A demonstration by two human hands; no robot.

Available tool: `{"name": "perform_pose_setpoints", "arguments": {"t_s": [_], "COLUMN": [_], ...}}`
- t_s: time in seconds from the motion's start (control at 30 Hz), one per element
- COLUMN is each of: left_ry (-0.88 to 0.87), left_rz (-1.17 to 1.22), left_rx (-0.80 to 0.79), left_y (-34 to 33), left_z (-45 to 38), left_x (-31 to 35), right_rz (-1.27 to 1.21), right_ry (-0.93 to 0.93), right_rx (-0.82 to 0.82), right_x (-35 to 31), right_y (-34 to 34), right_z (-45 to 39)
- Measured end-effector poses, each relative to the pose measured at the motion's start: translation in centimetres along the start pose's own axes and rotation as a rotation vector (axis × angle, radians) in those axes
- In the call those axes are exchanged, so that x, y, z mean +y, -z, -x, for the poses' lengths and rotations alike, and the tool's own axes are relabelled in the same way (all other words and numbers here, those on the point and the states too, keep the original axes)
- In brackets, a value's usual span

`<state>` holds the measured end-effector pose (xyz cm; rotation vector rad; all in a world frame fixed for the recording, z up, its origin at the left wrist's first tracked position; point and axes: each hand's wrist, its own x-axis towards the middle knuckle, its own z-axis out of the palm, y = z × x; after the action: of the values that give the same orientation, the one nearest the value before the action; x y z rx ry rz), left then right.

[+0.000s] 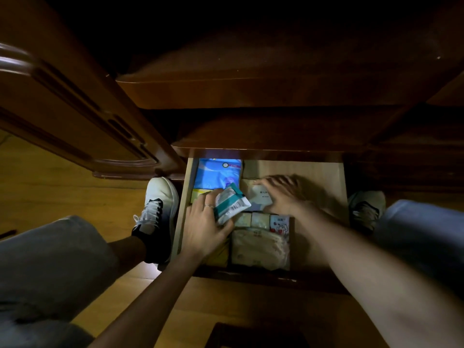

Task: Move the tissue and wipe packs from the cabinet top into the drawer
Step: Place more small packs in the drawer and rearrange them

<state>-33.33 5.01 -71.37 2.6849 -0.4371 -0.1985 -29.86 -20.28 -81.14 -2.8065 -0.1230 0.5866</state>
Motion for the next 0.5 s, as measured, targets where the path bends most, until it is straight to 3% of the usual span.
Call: {"name": "perform_pose_setpoints", "arguments": {"t_s": [0.07,0.23,0.37,0.5], "left_ry": [-0.049,-0.231,-0.395,-0.412], "left_rz": [0.004,-0.121,-0.220,-0.425], "left_rx": [0.013,-0.036,-0.156,-0.451], "left_y": [-0.5,-3.0,-5.6,-8.4], "left_z": [-1.2,-6.0,-9.3,-10.4], "left_x": [0.5,2.8,4.6,4.7], "right_rz": [-0.135,-0.593,-0.479,-0.383], "right_ry": [-0.040,-0.348,-0.381,-0.411], "right_rx": [0.056,0.372,0.457,0.417], "right_x": [0.2,1.7,3.3,3.8], "right_y": [0.1,1.0,1.6,1.3], "right_z": [0.7,2.9,5.2,6.2]}}
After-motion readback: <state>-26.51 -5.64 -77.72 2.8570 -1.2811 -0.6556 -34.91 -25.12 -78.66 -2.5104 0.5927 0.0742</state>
